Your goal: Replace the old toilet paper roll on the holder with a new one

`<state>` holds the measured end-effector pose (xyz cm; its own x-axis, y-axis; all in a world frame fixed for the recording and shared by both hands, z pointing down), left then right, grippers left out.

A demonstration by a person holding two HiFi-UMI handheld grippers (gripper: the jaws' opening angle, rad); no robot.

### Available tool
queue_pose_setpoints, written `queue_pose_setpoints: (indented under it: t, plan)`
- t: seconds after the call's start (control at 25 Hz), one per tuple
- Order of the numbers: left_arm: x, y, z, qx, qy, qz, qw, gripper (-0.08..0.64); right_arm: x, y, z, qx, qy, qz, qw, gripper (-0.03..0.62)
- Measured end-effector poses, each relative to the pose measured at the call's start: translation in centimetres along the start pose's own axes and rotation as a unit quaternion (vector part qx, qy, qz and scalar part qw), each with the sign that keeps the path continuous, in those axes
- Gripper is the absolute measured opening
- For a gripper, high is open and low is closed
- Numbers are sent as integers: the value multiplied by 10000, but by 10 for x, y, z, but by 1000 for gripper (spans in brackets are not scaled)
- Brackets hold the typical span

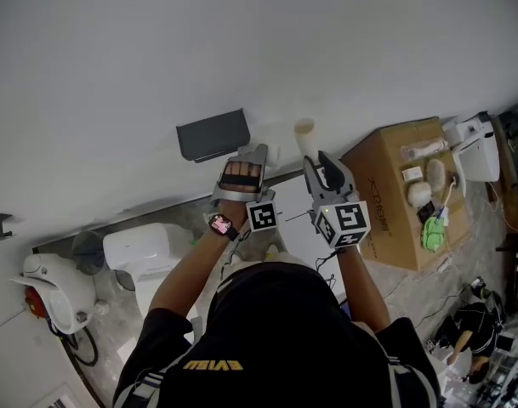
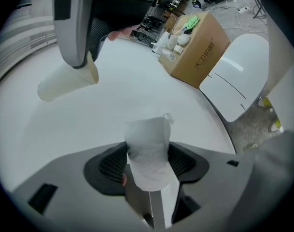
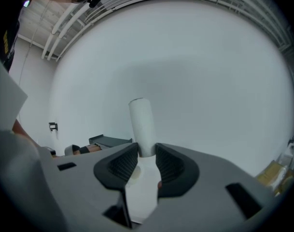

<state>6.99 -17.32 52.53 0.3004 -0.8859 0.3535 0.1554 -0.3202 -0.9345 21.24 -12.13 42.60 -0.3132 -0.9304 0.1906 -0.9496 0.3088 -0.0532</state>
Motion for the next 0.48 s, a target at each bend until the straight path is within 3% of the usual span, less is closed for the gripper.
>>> queue_pose_setpoints:
  t: [0.48]
  plan:
    - [8, -10, -27, 66, 368, -69, 9993, 275, 12, -1, -2, 12, 3, 48, 10000, 114]
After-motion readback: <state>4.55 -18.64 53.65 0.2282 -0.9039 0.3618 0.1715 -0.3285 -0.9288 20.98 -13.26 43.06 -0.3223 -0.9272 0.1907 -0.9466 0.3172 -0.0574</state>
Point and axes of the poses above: the fingertips, and each gripper's own axes: x forward along the fingers, y to its left, z out of its top, the point moved 10 cm from there along -x, backward along the fingers, and after that the axes turned 2 degrees about x, right-handed, at the moved point
